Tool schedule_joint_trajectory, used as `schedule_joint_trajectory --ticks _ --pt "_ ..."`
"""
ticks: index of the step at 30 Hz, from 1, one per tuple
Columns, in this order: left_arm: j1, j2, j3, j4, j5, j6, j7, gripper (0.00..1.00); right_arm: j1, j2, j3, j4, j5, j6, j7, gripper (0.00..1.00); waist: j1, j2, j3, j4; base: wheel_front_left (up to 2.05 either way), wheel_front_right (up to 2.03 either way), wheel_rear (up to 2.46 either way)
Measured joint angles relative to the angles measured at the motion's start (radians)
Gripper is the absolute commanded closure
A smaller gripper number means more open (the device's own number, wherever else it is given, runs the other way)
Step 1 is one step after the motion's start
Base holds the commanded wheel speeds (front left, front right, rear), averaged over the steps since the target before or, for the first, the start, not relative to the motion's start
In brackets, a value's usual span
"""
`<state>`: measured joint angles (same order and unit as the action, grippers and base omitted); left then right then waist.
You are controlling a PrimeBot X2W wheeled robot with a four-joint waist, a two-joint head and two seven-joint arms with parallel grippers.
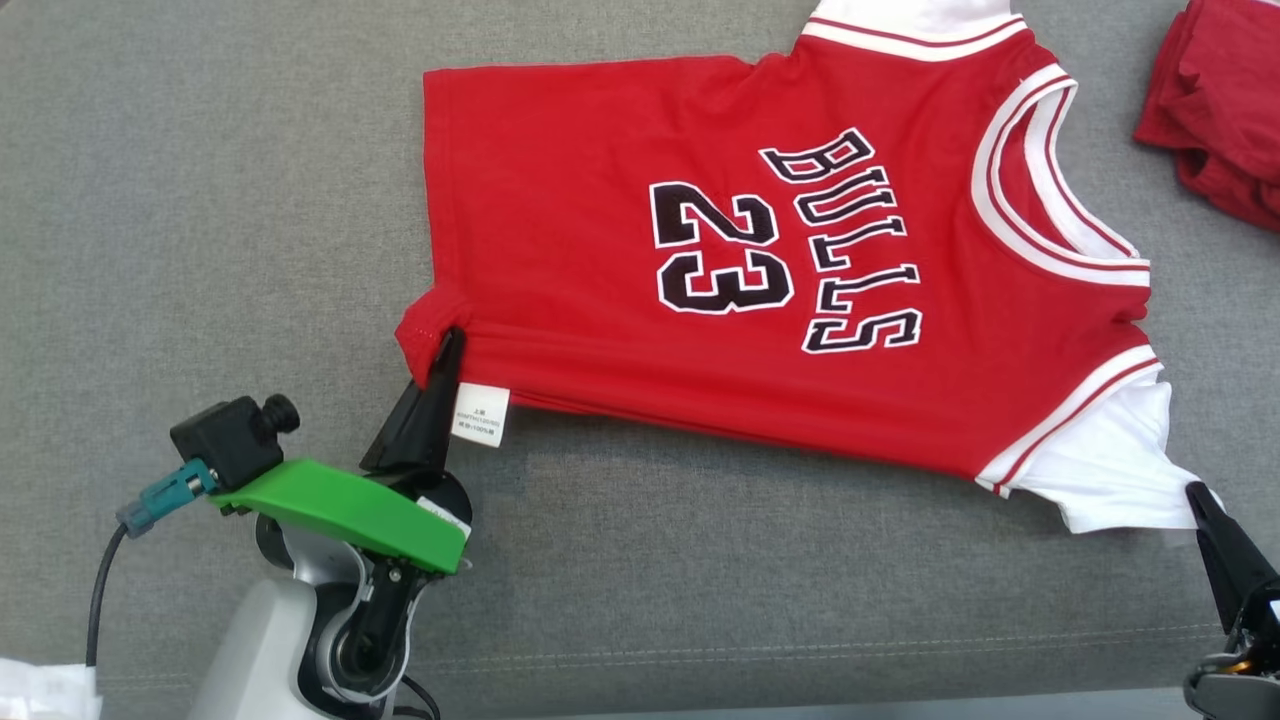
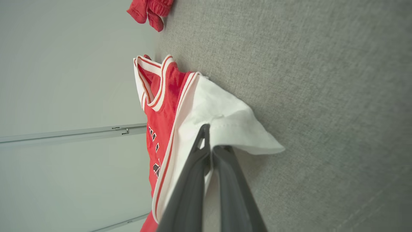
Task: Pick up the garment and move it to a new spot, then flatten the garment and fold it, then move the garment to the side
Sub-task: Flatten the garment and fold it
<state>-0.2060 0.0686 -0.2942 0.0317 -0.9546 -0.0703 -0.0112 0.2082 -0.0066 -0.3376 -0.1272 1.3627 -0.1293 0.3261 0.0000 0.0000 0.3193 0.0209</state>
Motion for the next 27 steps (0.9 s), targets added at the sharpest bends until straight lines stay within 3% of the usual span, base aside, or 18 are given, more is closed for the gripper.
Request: schedule_joint_trajectory --ticks 5,9,12,16,23,27 --pt "0.042 -0.005 -0.023 -0.012 0.03 0.004 -0.022 0.98 0.029 0.001 -0.003 -0.005 0.003 0.0 -0.038 1.0 0.0 0.0 0.013 -0.008 0.0 0.0 0.0" --pt "0.086 -0.016 -0.035 -0.03 0.041 0.031 -0.035 0.94 0.062 0.002 -0.004 -0.019 0.016 0.0 -0.059 1.0 0.0 0.0 0.017 -0.006 0.0 0.0 0.0" --pt "0.116 -0.019 -0.049 -0.037 0.041 0.036 -0.044 0.83 0.074 0.001 -0.009 -0.034 0.026 0.001 -0.078 1.0 0.0 0.0 0.023 0.002 0.0 0.0 0.0" --pt "0.145 0.001 -0.046 -0.018 0.063 0.067 -0.065 0.89 0.074 -0.015 -0.028 -0.058 0.018 0.01 -0.116 1.0 0.0 0.0 0.027 0.015 0.0 0.0 0.0" --pt "0.182 -0.002 -0.075 -0.001 0.06 0.077 -0.07 0.82 0.071 -0.019 0.015 -0.1 -0.014 0.022 -0.123 1.0 0.0 0.0 0.015 0.032 0.0 0.0 0.0" --pt "0.192 -0.007 -0.091 0.0 0.036 0.08 -0.068 0.58 0.072 -0.019 0.035 -0.108 -0.019 0.022 -0.125 1.0 0.0 0.0 0.007 0.039 0.0 0.0 0.0"
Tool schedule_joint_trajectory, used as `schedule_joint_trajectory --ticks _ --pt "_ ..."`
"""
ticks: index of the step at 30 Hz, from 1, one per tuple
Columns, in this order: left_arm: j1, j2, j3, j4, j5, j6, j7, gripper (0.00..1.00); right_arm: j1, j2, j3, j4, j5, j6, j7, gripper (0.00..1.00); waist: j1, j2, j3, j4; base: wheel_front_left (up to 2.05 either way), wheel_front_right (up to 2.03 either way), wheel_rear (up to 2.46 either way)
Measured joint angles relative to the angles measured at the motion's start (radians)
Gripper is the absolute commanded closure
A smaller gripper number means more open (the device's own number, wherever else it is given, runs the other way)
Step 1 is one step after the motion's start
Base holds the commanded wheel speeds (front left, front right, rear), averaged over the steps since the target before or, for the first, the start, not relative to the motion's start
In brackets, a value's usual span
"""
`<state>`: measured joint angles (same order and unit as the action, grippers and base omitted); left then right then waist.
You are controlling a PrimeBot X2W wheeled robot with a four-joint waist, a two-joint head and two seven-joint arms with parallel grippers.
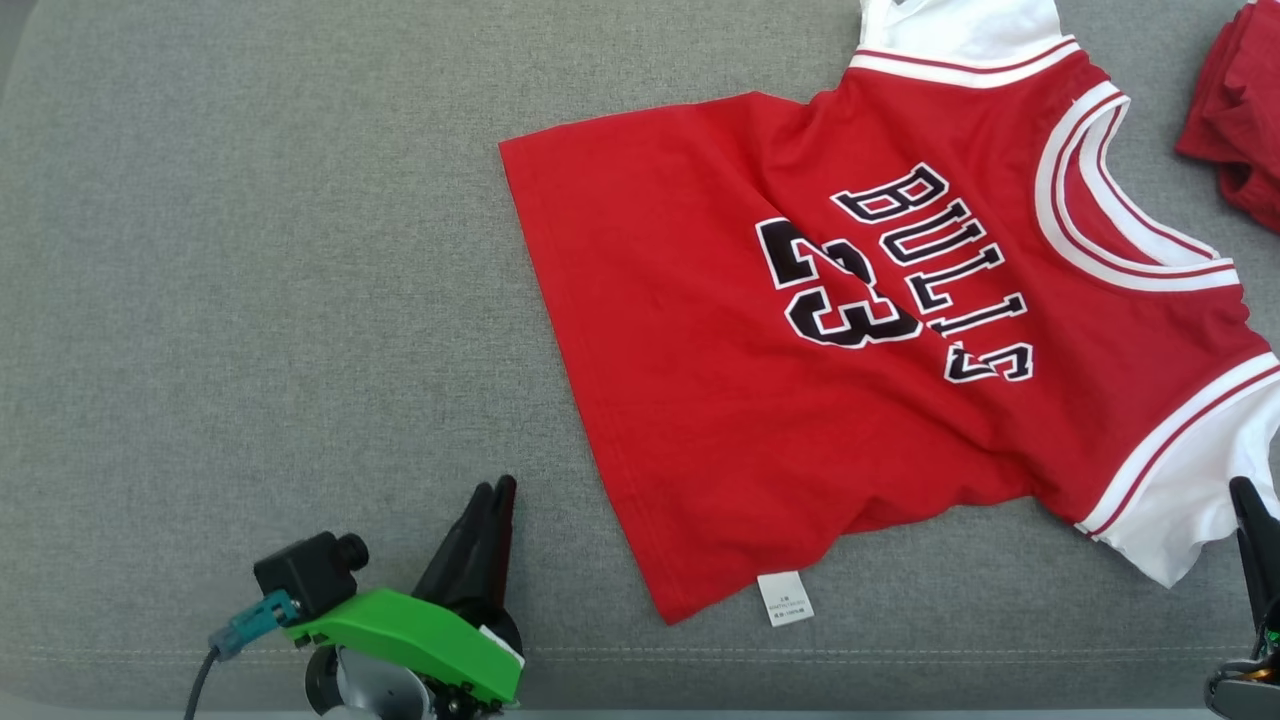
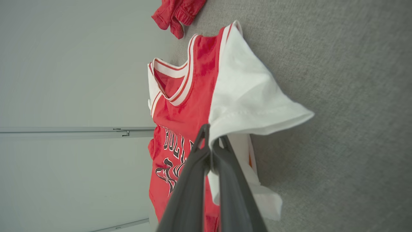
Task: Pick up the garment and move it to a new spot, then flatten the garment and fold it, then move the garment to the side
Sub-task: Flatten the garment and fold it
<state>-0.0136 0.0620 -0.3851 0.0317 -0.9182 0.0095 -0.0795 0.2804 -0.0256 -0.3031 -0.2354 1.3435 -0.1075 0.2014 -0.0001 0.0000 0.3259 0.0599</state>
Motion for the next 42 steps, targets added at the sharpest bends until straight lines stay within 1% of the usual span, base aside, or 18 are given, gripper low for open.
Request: schedule_joint_trajectory --ticks 2,4,5,6,9,13,19,22,29,33,42 --pt "0.014 -0.002 -0.016 -0.002 -0.005 0.0 0.011 0.48 0.0 0.0 0.009 -0.002 -0.002 0.0 -0.005 1.0 0.0 0.0 -0.002 0.001 0.0 0.0 0.0" --pt "0.027 -0.004 -0.039 -0.004 -0.028 -0.002 0.033 0.09 0.0 0.0 0.012 -0.002 -0.007 0.0 -0.009 1.0 0.0 0.0 -0.003 0.002 0.0 0.0 0.0" --pt "0.034 -0.005 -0.052 -0.007 -0.052 -0.008 0.049 0.0 0.0 0.0 0.015 -0.002 -0.007 0.0 -0.009 1.0 0.0 0.0 -0.004 0.002 0.0 0.0 0.0" --pt "0.049 -0.009 -0.075 -0.012 -0.116 -0.018 0.083 0.0 0.001 0.0 0.019 -0.003 -0.007 0.0 -0.011 1.0 0.0 0.0 -0.006 0.003 0.0 0.0 0.0" --pt "0.079 -0.01 -0.108 -0.011 -0.192 -0.018 0.14 0.0 0.002 0.0 0.023 -0.005 -0.007 -0.001 -0.017 1.0 0.0 0.0 -0.009 0.003 0.0 0.0 0.0" --pt "0.11 -0.01 -0.132 -0.005 -0.251 -0.018 0.189 0.0 0.009 0.0 0.033 -0.008 -0.007 -0.001 -0.021 1.0 0.0 0.0 -0.012 0.003 0.0 0.0 0.0" --pt "0.116 -0.01 -0.139 0.017 -0.32 -0.009 0.237 0.0 0.013 0.0 0.052 -0.013 -0.007 -0.002 -0.026 1.0 0.0 0.0 -0.014 -0.001 0.0 0.0 0.0" --pt "0.116 -0.01 -0.142 0.025 -0.326 -0.005 0.248 0.0 0.013 0.0 0.059 -0.019 -0.008 -0.008 -0.026 1.0 0.0 0.0 -0.011 -0.004 0.0 0.0 0.0" --pt "0.07 -0.01 -0.162 0.02 -0.331 -0.005 0.263 0.0 0.013 0.0 0.075 -0.034 -0.013 -0.008 -0.03 1.0 0.0001 0.0 0.01 -0.018 0.0 0.0 0.0" --pt "0.044 -0.01 -0.172 0.017 -0.377 -0.005 0.263 0.0 0.013 0.0 0.086 -0.034 -0.013 -0.009 -0.034 1.0 0.0 0.0 0.02 -0.027 0.0 0.0 0.0" --pt "0.012 -0.01 -0.215 0.026 -0.39 -0.007 0.272 0.0 0.012 -0.001 0.087 -0.033 -0.013 -0.009 -0.051 1.0 0.0 0.0 0.029 -0.038 0.0 0.0 0.0"
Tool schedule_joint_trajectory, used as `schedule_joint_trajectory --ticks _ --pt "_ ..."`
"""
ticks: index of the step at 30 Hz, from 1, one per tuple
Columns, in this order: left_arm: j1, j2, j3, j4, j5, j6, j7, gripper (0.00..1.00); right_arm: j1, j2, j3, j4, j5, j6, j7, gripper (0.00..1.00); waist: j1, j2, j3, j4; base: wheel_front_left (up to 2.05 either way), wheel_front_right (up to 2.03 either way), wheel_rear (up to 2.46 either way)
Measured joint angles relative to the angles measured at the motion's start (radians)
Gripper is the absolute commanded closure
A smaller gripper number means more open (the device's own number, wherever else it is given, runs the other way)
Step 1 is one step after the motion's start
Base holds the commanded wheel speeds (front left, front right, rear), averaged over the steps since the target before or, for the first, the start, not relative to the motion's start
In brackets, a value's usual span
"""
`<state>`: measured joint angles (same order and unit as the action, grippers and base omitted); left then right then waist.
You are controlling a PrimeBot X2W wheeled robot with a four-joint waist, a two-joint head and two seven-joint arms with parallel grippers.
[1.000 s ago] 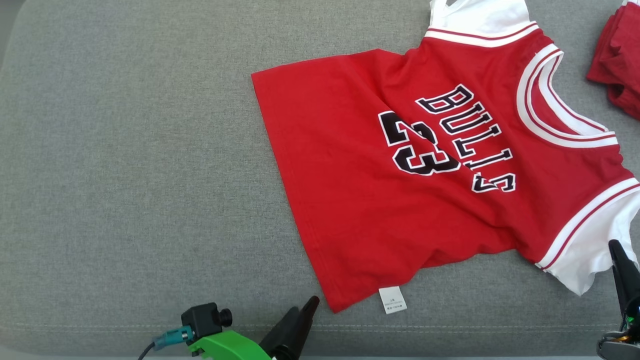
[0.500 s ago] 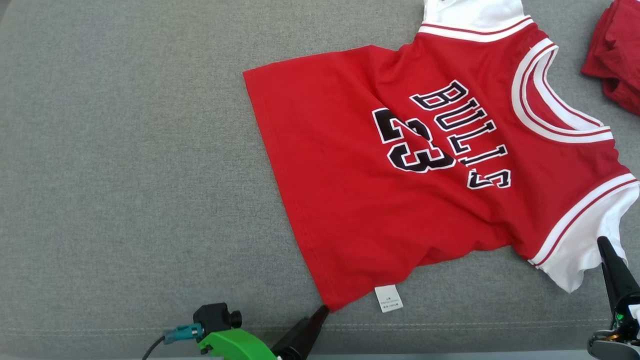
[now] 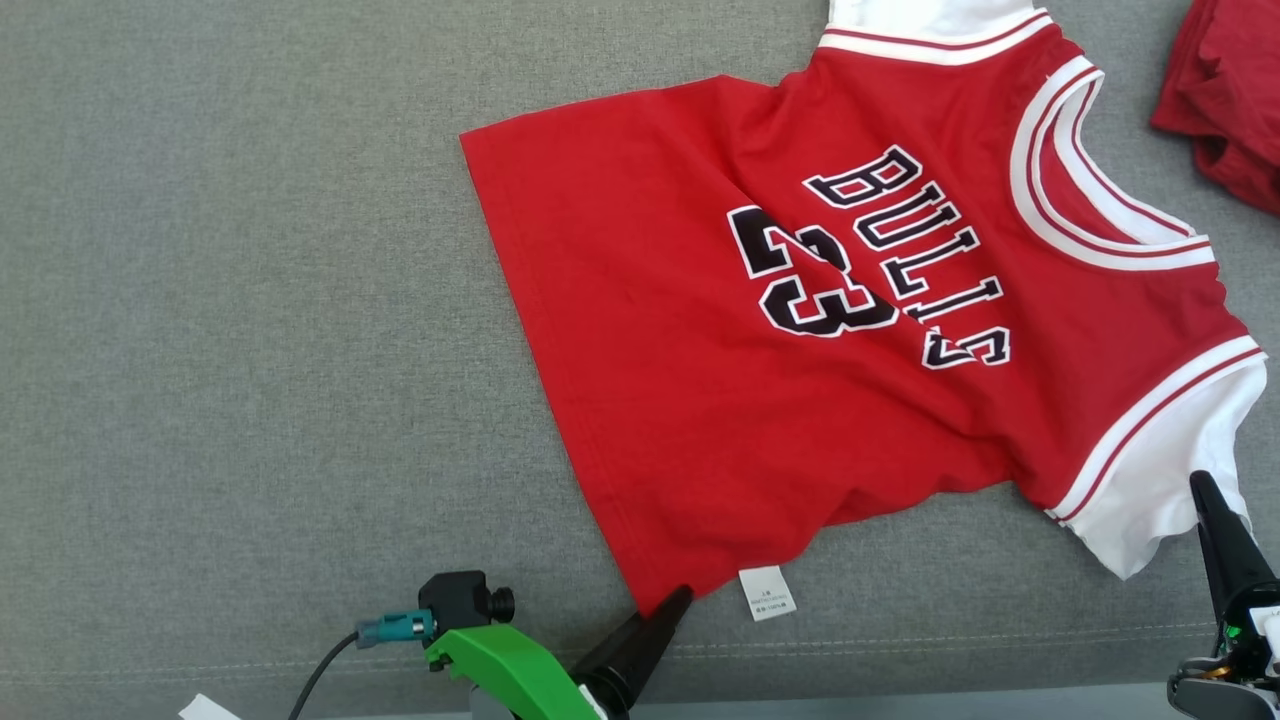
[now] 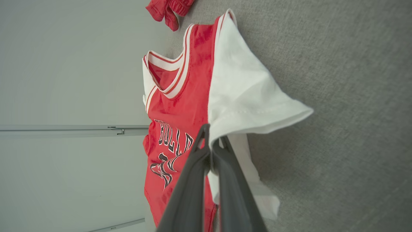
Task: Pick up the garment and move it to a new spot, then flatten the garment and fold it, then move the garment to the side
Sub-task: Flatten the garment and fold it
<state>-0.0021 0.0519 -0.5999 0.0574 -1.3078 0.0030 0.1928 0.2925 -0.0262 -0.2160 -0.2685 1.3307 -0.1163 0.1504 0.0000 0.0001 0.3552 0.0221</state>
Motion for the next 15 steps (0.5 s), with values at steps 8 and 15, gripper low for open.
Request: schedule_joint_trajectory --ticks 8,15 --pt "-0.016 0.0 -0.012 0.015 -0.011 -0.007 -0.001 1.0 0.0 0.0 0.008 0.002 0.004 0.0 -0.009 1.0 0.0 0.0 0.003 -0.002 0.0 0.0 0.0" --pt "-0.037 0.0 0.012 0.003 -0.028 -0.021 -0.028 1.0 0.0 0.0 0.012 0.009 0.007 -0.002 -0.018 1.0 0.0 0.0 -0.001 0.001 0.0 0.0 0.0"
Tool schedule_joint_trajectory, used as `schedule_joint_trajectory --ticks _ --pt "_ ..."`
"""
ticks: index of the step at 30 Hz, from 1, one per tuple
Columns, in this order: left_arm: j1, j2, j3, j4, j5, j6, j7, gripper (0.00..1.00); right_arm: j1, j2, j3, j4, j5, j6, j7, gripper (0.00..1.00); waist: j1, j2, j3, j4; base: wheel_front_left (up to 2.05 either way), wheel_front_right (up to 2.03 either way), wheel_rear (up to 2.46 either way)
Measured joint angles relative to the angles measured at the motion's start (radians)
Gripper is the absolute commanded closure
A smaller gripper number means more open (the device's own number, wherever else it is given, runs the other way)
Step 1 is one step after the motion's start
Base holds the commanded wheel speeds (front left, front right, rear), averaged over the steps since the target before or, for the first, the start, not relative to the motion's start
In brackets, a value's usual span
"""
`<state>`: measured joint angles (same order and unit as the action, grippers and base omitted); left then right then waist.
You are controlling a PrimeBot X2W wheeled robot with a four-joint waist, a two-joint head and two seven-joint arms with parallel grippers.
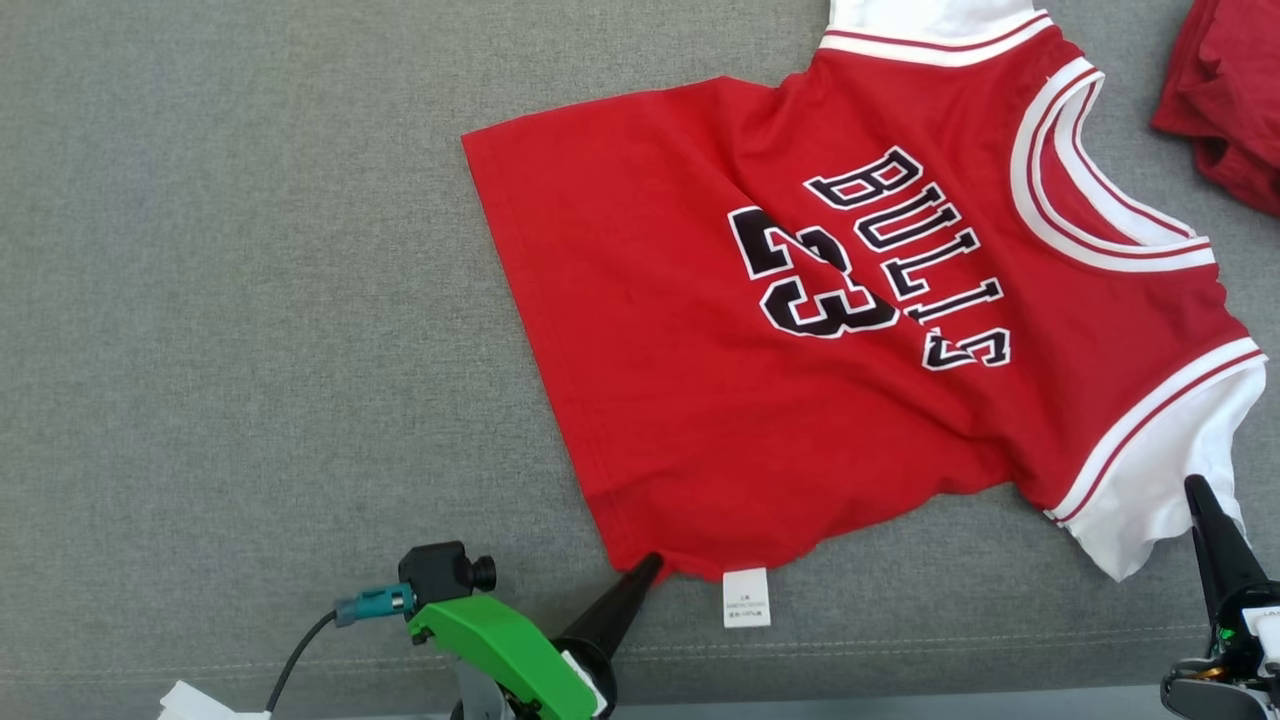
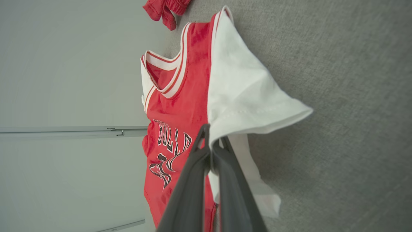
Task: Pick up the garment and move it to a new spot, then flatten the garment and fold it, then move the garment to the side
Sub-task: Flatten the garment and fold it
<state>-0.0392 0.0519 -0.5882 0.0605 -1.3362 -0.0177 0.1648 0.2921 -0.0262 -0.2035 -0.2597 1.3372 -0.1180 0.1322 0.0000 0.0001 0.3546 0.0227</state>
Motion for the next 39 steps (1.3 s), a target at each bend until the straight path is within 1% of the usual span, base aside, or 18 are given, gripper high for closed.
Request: schedule_joint_trajectory --ticks 5,7,11,12,20,25,34,39 --pt "0.003 0.001 0.015 -0.034 -0.01 -0.01 -0.004 1.0 0.005 0.0 -0.003 0.011 0.002 -0.006 -0.007 1.0 0.0 0.0 -0.012 0.005 0.0 0.0 0.0" --pt "0.012 0.009 0.024 -0.055 -0.01 -0.01 -0.007 1.0 0.012 0.0 -0.002 0.011 0.003 -0.006 -0.008 1.0 0.0 0.0 -0.017 0.008 0.0 0.0 0.0" --pt "0.042 0.047 0.033 -0.098 -0.011 -0.011 -0.007 1.0 0.036 0.0 -0.007 0.007 0.012 -0.006 -0.008 1.0 0.0 0.0 -0.022 0.011 0.0 0.0 0.0" --pt "0.052 0.055 0.033 -0.111 -0.013 -0.017 -0.006 1.0 0.04 0.0 -0.013 0.002 0.017 -0.006 -0.009 1.0 0.0 0.0 -0.023 0.012 0.0 0.0 0.0" --pt "0.116 0.078 0.062 -0.18 -0.036 -0.025 -0.008 1.0 0.049 0.001 -0.097 -0.047 0.051 -0.002 -0.04 1.0 0.0 0.0 -0.05 0.011 0.0 0.0 0.0" --pt "0.157 0.103 0.095 -0.223 -0.037 -0.021 -0.026 1.0 0.08 0.0 -0.096 -0.067 0.058 -0.002 -0.032 1.0 0.0 0.0 -0.065 0.01 0.0 0.0 0.0" --pt "0.225 0.142 0.13 -0.344 -0.061 -0.017 -0.038 1.0 0.132 -0.004 -0.049 -0.115 0.081 0.028 0.02 1.0 0.0 0.0 -0.078 0.009 0.0 0.0 0.0" --pt "0.241 0.161 0.16 -0.416 -0.072 -0.009 -0.044 1.0 0.151 -0.003 -0.062 -0.15 0.094 0.043 0.024 1.0 0.0 0.0 -0.079 0.008 0.0 0.0 0.0"
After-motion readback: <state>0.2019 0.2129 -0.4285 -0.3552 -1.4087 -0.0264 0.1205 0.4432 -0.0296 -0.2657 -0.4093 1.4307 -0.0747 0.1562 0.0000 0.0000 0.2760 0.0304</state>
